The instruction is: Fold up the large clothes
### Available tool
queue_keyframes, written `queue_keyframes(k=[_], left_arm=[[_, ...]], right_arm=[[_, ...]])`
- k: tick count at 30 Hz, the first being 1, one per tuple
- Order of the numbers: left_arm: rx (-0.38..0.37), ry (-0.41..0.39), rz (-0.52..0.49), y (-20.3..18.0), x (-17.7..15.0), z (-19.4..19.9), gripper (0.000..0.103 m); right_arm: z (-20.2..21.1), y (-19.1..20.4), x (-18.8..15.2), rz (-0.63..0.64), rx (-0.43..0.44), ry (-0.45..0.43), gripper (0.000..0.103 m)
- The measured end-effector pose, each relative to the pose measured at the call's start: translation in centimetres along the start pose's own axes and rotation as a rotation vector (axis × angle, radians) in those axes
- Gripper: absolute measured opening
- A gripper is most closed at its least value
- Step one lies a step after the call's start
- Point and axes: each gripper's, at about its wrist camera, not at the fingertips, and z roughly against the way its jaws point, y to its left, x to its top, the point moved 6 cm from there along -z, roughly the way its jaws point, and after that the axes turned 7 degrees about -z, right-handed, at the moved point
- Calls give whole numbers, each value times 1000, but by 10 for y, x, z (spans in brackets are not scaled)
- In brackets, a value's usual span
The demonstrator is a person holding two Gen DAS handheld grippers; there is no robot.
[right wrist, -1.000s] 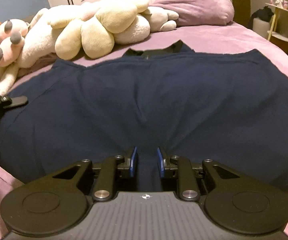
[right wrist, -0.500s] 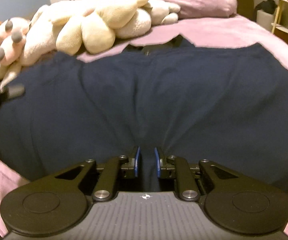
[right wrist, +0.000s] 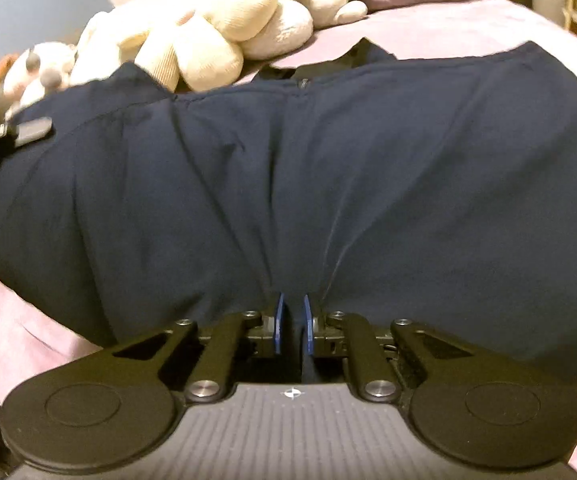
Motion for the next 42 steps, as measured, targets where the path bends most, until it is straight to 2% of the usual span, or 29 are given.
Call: queue_keyframes(k=[2,3,5,8,12,15,17,19,22,25,27,29,31,34,37,39,42], left_arm=[[-10,6,-33,-20,3,-3,45],[-14,10,-52,-30,4,-5,45],[-44,22,-89,-58,2,-16,45],[-99,45,-130,-99,-5,-44,45],[-137,112,-197,-141,-32,-98,45],[-123,176,-256,-157,-67,-147,45],[-89,219,-292,-157,-94,-177,51],[-87,225,-320,-152,-114,-196,72],[-79,157,-416,-160,-132,-189,88],[-115,158,-527,-176,-132,-157,94],[-157,122,-504,-177,-124,-123,95],[-195,53,-421,-163,-107,-84,96],[-129,-31,-379,-140,-86,-56,97],[90,-163,-330,-90,-60,-20,97],[226,-173,-188,-43,-46,-5,97],[267,-174,-92,-19,-44,-1,97],[310,-157,-52,-10,-44,-8,97]], right_arm=[[15,-5,9,-54,48,-33,14],[25,-10,14,-69,59,-74,19],[44,-25,24,-83,32,-155,24],[63,-56,34,-149,-12,-226,24],[86,-97,38,-281,-16,-280,24],[102,-119,33,-320,-40,-317,25],[108,-131,28,-337,-60,-326,25],[110,-141,24,-351,-80,-331,25],[116,-153,17,-379,-94,-341,25],[125,-158,18,-381,-109,-362,25],[138,-160,24,-361,-125,-399,25],[148,-157,35,-342,-126,-441,25],[157,-145,51,-318,-111,-486,25],[155,-109,84,-232,-59,-518,27],[137,-47,115,-87,0,-500,27],[114,0,132,37,24,-466,27],[56,61,146,221,-10,-388,27]])
